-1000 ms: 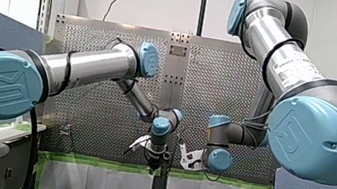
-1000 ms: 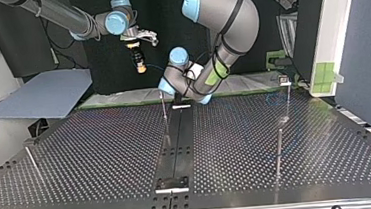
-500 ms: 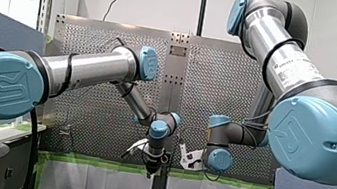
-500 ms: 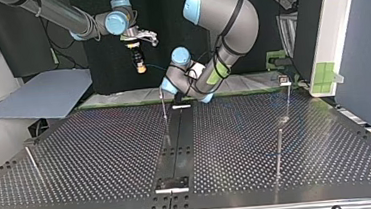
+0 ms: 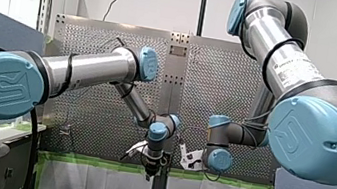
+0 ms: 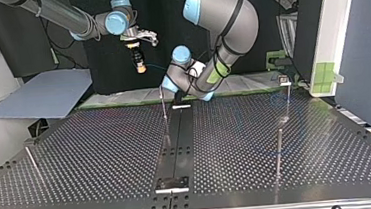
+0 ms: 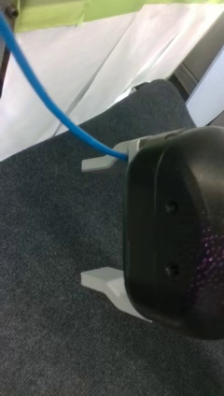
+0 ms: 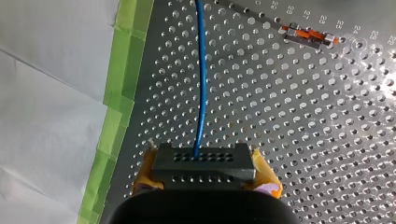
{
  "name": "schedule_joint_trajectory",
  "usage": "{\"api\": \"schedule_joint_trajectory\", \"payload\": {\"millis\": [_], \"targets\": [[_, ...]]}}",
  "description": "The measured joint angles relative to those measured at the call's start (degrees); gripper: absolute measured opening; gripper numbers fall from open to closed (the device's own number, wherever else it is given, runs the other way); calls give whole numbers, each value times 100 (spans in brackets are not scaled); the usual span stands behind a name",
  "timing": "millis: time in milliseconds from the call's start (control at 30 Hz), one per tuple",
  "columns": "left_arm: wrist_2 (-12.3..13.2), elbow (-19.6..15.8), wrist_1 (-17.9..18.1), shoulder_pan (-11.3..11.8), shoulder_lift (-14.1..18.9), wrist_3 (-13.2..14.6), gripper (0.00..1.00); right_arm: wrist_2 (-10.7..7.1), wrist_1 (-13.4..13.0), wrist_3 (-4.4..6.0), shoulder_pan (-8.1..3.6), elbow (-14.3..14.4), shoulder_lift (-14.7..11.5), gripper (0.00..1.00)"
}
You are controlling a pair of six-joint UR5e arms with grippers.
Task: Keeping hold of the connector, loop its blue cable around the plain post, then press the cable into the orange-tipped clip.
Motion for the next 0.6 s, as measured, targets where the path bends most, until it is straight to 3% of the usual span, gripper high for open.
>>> {"api": "schedule_joint_trajectory", "payload": {"millis": [267, 333, 367, 400, 433, 467, 500, 600], "targets": [[9, 31, 13, 13, -14, -2, 100, -5, 4, -5, 0, -2, 1, 0], [28, 37, 28, 17, -21, -1, 65, -7, 4, -6, 0, -1, 1, 0], [46, 40, 45, 19, -21, 1, 65, -7, 4, -6, 0, 0, 1, 0], [83, 44, 80, 21, -19, 2, 47, -8, 7, -6, 0, -1, 1, 0], [118, 46, 117, 21, -17, 2, 20, -8, 6, -6, 0, -2, 1, 0], [154, 47, 161, 22, -16, 3, 20, -8, 8, -6, 0, -1, 1, 0], [201, 48, 210, 24, -17, 7, 0, -8, 9, -6, 0, -1, 0, 0], [219, 50, 273, 29, -27, 12, 0, -8, 12, -6, 0, -1, 1, 0]]}}
